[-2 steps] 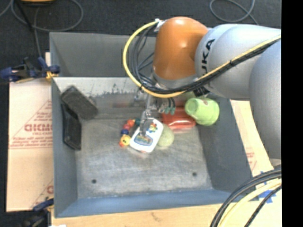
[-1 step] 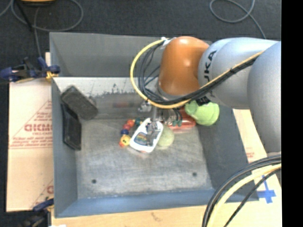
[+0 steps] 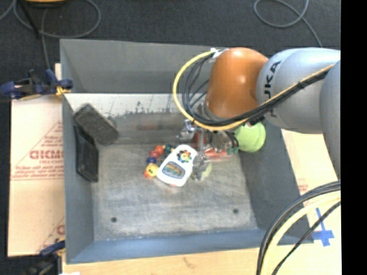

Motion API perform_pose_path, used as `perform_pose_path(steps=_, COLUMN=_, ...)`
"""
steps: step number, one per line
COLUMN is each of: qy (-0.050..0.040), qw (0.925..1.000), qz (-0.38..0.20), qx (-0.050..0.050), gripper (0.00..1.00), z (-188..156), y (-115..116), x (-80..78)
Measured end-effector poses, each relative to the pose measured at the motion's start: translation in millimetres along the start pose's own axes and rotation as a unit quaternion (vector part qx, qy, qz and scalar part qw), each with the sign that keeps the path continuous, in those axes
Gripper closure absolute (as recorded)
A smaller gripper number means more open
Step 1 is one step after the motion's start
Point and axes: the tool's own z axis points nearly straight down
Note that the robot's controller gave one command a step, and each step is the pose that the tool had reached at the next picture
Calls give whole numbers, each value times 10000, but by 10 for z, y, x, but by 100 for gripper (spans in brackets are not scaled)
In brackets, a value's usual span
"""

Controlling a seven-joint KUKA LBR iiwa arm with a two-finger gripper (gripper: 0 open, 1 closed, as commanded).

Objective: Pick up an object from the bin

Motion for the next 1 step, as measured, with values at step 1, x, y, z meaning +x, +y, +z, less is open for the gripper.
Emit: perform_pose_path(steps=1, qy=-25, qw=9980, qz=631, qx=-2, gripper=0, z=-170, y=-9, x=12)
